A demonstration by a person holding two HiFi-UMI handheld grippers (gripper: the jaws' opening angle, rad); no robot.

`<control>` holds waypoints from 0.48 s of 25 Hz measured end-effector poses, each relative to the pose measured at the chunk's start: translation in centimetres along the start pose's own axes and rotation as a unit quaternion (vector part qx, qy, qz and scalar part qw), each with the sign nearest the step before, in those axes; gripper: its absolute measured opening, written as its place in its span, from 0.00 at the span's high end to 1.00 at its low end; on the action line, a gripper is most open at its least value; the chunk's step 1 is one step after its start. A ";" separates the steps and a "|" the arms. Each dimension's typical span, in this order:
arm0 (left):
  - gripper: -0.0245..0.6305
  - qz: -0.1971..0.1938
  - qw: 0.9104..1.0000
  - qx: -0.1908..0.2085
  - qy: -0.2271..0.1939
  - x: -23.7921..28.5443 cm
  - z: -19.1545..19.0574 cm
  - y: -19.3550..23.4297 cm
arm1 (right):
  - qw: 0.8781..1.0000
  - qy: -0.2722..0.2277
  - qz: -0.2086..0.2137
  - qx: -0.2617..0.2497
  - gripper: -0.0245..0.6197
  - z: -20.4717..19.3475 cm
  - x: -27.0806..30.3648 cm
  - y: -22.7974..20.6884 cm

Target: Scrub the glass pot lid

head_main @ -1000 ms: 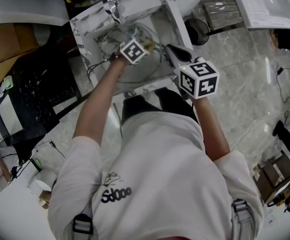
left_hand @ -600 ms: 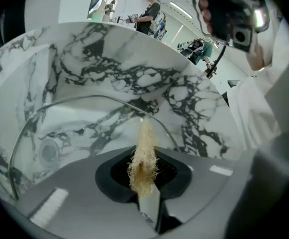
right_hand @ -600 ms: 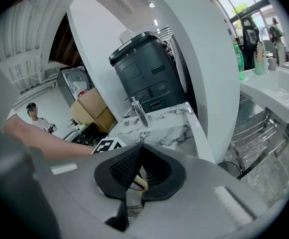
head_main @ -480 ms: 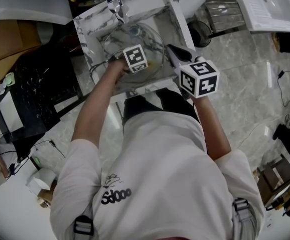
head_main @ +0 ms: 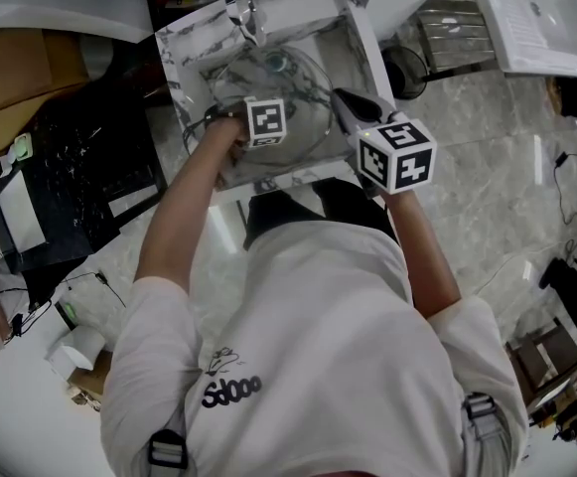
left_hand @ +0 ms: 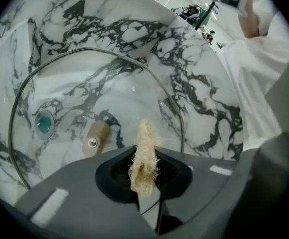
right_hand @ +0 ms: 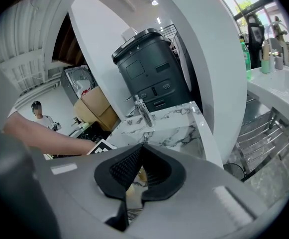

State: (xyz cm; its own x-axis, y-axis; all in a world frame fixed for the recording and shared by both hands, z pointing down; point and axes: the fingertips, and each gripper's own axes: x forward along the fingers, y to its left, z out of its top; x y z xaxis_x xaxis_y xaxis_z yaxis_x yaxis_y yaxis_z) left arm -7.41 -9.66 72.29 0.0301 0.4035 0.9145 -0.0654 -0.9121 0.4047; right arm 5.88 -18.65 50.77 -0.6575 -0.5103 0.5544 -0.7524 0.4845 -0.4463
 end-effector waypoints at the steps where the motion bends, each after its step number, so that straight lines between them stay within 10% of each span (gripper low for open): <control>1: 0.89 0.010 1.000 0.007 0.012 0.0 -0.6 0.5 | 1.000 0.000 0.001 -0.002 0.96 0.1 0.1 0.0; 12: 0.89 0.031 0.994 -0.085 0.068 -1.0 -5.1 4.9 | 1.000 -0.002 -0.004 -0.005 0.96 0.4 -0.6 -0.6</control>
State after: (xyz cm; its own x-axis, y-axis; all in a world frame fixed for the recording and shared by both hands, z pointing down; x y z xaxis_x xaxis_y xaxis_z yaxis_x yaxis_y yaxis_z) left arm -12.85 -14.12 73.38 -0.1136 0.3641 0.9244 -0.2306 -0.9147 0.3319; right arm 6.77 -18.93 50.41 -0.6510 -0.5172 0.5556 -0.7577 0.4866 -0.4348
